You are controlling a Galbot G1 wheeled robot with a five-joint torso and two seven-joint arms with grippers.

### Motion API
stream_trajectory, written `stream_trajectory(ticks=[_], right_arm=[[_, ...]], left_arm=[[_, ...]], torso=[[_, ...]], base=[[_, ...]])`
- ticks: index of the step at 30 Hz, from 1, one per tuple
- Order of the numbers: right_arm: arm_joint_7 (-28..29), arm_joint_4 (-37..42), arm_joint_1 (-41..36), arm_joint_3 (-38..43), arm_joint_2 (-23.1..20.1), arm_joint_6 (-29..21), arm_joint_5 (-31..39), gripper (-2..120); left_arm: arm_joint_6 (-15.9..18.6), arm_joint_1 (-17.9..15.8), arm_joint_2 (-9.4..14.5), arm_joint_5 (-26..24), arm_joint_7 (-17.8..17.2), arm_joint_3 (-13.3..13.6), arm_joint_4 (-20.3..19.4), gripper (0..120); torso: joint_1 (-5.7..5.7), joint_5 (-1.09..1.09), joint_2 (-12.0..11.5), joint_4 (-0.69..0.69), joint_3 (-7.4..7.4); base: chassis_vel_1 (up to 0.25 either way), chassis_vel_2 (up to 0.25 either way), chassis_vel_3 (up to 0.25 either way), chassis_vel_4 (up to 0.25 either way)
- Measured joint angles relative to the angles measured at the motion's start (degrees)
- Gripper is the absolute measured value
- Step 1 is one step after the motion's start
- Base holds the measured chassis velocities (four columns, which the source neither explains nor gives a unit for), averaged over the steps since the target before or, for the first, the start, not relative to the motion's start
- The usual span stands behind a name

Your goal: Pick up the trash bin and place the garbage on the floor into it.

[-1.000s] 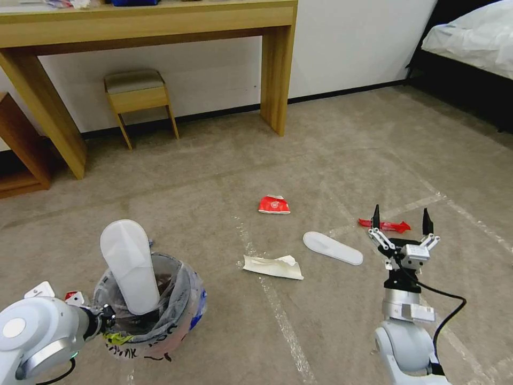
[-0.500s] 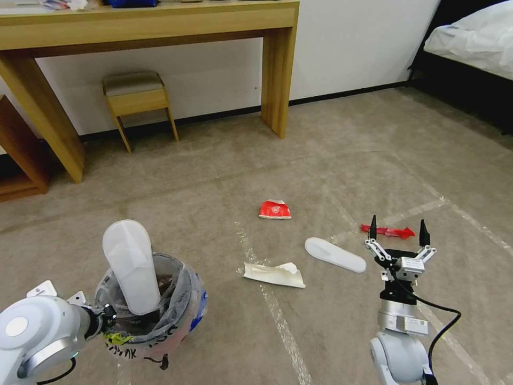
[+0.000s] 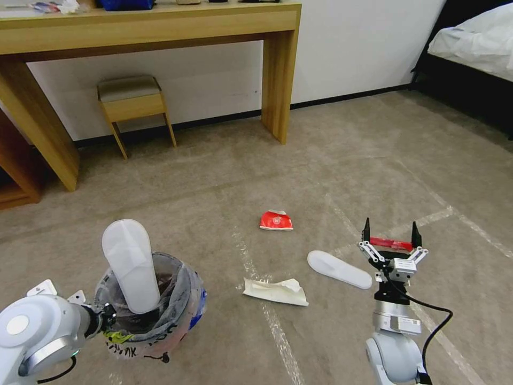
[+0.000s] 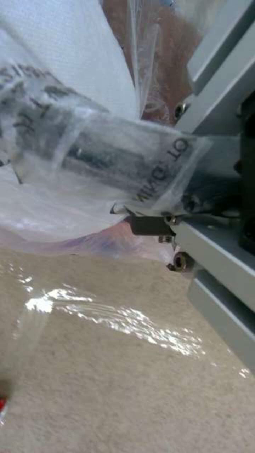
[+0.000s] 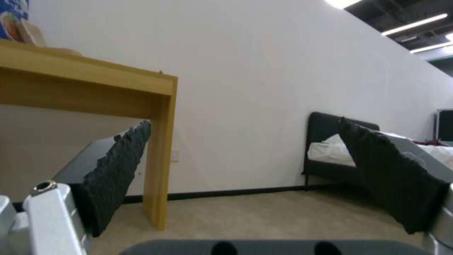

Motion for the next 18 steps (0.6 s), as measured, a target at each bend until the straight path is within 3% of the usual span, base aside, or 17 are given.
stream_trajectory(ticks=[18], right_arm=[[0.1,-2.2,2.3,-0.8,-1.0,-0.2,0.3,100]], left_arm=[[-0.1,-0.6,0.2,0.4,0.6,0.4,1.0,0]], torso=[[0.0,0.01,0.0,-0.01,-0.01]], base=[[-0.13,0.13,0.127,-0.13]])
